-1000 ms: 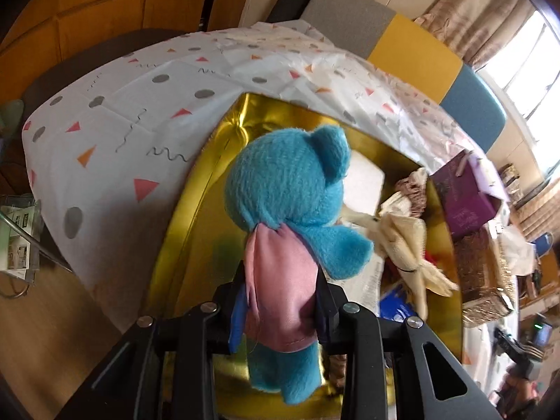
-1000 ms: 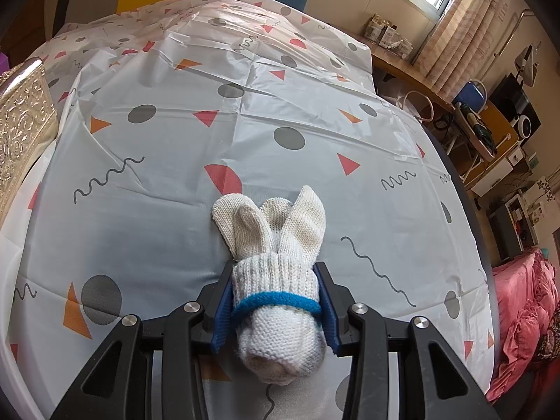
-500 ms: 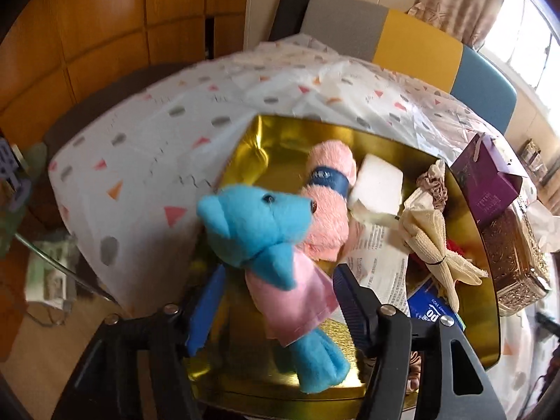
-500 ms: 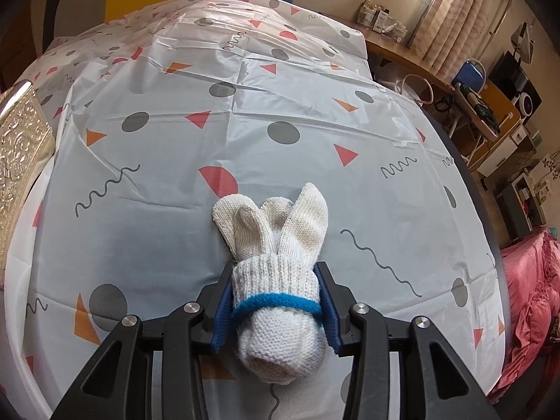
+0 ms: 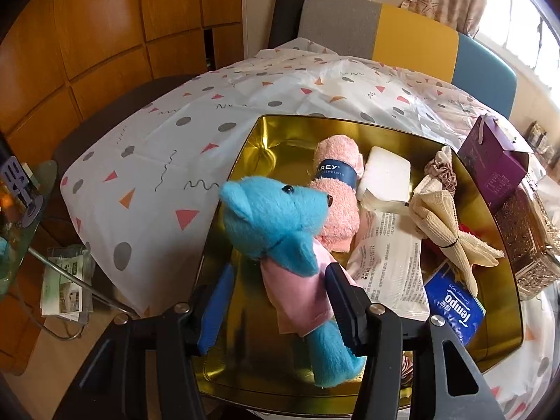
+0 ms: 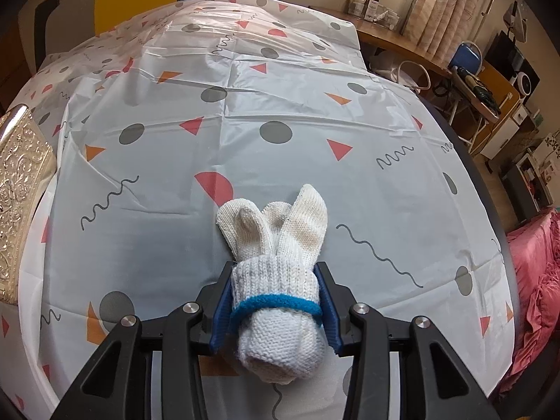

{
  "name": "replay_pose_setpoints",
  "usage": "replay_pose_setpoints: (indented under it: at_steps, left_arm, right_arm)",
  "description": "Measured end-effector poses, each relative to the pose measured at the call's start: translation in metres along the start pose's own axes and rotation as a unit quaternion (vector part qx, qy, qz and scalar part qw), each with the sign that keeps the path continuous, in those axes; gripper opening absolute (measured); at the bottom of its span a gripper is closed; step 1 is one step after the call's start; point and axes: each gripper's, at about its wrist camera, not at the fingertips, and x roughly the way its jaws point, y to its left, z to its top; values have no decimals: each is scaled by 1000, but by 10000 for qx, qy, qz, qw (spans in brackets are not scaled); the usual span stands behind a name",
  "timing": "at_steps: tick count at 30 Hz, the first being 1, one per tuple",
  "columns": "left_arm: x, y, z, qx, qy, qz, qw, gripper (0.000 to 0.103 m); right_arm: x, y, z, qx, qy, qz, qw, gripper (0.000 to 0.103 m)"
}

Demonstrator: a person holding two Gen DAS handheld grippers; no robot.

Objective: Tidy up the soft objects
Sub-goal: 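Carry the white knit glove into the gold tray and open the right gripper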

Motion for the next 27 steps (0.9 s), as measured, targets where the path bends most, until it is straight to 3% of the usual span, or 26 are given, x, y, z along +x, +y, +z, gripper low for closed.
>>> replay_pose_setpoints:
  at_steps: [8,16,23,27]
  left_arm:
    - [-8,-4,0,132,-141,-39,9998,56]
    - [-20,-7,3,266,-359,-146,9989,56]
    - [-27,-4,4,292,-448,-187,9984,56]
    - [-28,-1,4,260,-447,-222,9984,56]
  right_arm:
    - [3,6,-3,-124,-8,-60,9999,37]
    - [7,-6,5,495,241,211,9983,37]
    - [9,6,34,710,453,279,9961,36]
    - [-3,21,59,709,304,441,9960,36]
